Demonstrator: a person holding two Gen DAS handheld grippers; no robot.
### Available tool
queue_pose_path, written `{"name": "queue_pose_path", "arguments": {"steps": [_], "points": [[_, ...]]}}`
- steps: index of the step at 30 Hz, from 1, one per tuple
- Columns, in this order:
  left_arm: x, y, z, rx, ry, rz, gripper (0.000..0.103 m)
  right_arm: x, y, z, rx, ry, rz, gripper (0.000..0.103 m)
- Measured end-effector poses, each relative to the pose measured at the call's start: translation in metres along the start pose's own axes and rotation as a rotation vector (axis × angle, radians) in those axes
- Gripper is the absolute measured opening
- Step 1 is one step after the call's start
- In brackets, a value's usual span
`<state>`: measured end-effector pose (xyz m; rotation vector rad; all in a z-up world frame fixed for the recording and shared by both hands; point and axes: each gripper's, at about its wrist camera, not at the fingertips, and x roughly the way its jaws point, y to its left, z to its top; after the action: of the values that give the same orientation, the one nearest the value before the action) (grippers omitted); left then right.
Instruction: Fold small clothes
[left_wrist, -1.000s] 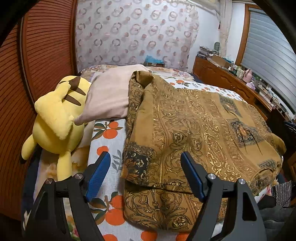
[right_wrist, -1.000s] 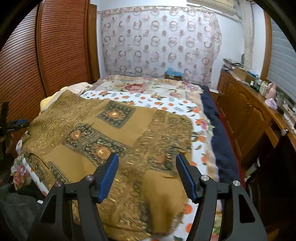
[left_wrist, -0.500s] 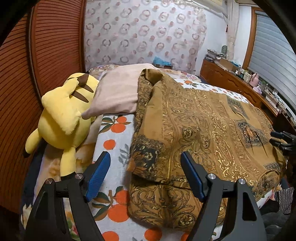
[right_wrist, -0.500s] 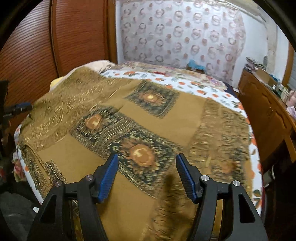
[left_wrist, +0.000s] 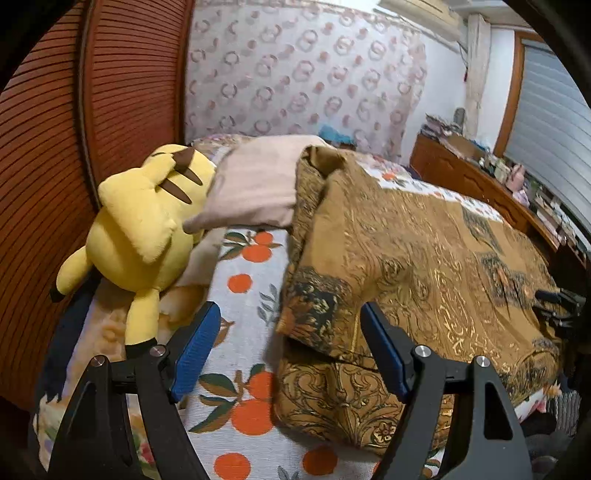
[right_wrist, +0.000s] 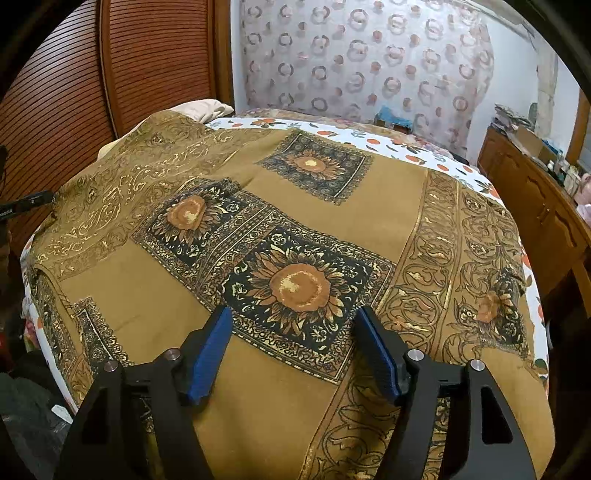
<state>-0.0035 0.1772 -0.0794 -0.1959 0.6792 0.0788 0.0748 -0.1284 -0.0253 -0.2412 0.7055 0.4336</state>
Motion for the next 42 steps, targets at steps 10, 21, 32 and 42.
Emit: {"name": "queue_pose_path", "arguments": {"steps": [10,21,32,42], "points": [[0.011,-0.006,0.006,0.002,0.023,-0.050,0.065,-0.002,0.008,-0.008,0.033,-0.026,-0.037,0.073],[0.038,-0.007,-0.002,0.001,0.123,-0.050,0.044,-0.002,0.004,-0.009,0.028,-0.020,-0.026,0.075],[0.010,-0.043,0.022,0.049,0.023,-0.229,0.005,-0.003,0.002,-0.008,0.028,-0.016,-0.015,0.075],[-0.013,-0.128,0.081,0.149,-0.090,-0.420,0.005,-0.040,-0.036,-0.015,0.096,-0.069,-0.029,0.075]]}}
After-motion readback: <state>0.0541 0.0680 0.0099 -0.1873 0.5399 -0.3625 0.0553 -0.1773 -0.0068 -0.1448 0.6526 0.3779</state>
